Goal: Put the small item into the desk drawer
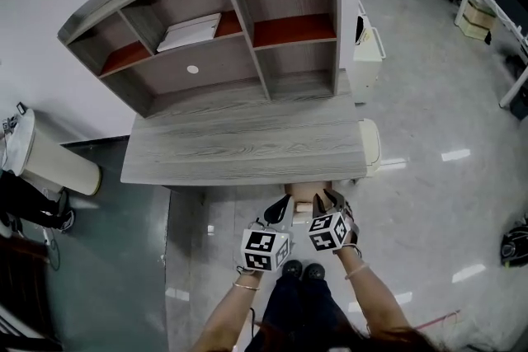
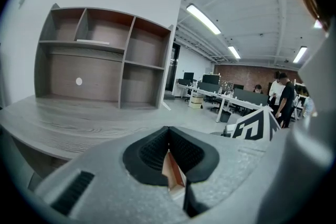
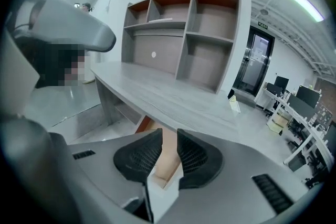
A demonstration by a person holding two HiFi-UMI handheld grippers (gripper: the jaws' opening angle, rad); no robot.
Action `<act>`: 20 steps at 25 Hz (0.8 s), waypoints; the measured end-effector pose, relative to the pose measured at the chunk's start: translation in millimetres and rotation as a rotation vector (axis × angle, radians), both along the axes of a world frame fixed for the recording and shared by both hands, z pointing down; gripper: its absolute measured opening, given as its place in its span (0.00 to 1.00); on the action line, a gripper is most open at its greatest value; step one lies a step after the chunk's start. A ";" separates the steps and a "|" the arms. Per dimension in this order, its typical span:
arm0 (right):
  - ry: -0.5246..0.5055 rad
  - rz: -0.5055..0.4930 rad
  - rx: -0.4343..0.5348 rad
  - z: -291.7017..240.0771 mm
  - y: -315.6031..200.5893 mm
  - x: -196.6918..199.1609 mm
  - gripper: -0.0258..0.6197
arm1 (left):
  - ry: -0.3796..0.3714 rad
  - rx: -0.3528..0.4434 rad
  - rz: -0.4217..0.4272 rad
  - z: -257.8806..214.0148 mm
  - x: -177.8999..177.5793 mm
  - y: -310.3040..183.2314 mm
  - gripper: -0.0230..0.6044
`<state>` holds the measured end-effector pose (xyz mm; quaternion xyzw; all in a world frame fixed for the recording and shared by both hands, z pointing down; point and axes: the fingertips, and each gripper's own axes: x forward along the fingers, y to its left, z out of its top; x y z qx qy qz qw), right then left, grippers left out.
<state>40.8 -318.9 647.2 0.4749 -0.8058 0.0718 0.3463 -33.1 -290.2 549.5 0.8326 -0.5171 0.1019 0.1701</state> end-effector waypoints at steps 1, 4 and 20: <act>-0.006 0.005 0.008 -6.0 0.5 1.9 0.15 | -0.003 0.003 0.003 -3.0 1.9 0.9 0.06; -0.027 0.021 0.036 -24.4 0.8 6.6 0.14 | -0.008 0.010 0.011 -12.6 7.3 2.5 0.06; -0.101 0.093 0.159 -103.7 20.2 14.8 0.08 | 0.003 0.066 0.023 -65.9 5.6 25.8 0.06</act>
